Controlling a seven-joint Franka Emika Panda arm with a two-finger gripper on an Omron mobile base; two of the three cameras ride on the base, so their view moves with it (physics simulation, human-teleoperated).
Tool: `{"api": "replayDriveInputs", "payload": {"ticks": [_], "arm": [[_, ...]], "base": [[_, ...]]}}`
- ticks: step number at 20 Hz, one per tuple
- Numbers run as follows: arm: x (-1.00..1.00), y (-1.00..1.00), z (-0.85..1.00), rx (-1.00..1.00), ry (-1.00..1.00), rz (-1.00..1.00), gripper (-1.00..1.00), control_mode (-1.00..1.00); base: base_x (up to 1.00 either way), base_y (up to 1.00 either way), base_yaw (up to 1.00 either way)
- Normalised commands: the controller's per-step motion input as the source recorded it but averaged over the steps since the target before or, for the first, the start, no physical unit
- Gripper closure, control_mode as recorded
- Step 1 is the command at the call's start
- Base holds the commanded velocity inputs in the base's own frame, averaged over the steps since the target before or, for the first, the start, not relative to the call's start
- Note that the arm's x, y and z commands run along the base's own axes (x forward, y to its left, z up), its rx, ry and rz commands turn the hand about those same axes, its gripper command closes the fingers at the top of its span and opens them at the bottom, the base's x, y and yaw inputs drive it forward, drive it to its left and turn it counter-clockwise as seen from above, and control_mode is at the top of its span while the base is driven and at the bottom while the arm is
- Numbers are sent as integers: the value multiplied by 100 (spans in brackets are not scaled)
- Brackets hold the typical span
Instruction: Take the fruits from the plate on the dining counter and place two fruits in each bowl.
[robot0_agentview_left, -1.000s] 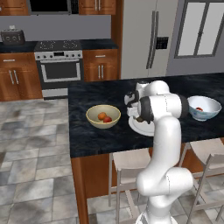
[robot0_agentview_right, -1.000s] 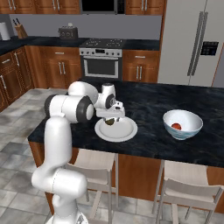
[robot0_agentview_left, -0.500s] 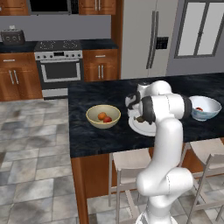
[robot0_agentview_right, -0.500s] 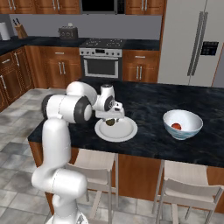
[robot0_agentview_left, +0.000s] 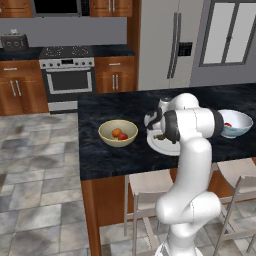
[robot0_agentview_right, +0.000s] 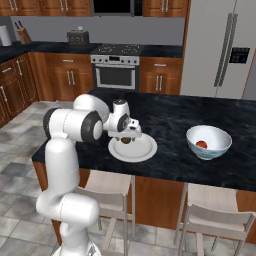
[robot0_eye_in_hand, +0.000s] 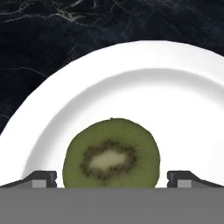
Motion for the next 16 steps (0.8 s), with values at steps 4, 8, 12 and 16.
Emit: {"api": "replayDriveInputs", "payload": {"ticks": [4,8,12,16], "arm": [[0,0,0,0,-6,1,-100,-100],[17,6,0,0,0,1,100,-100],[18,2,-3,0,0,0,100,-100],[7,0,0,0,0,1,100,-100]], "base": [[0,0,0],[0,0,0],[0,0,0],[0,0,0]]}}
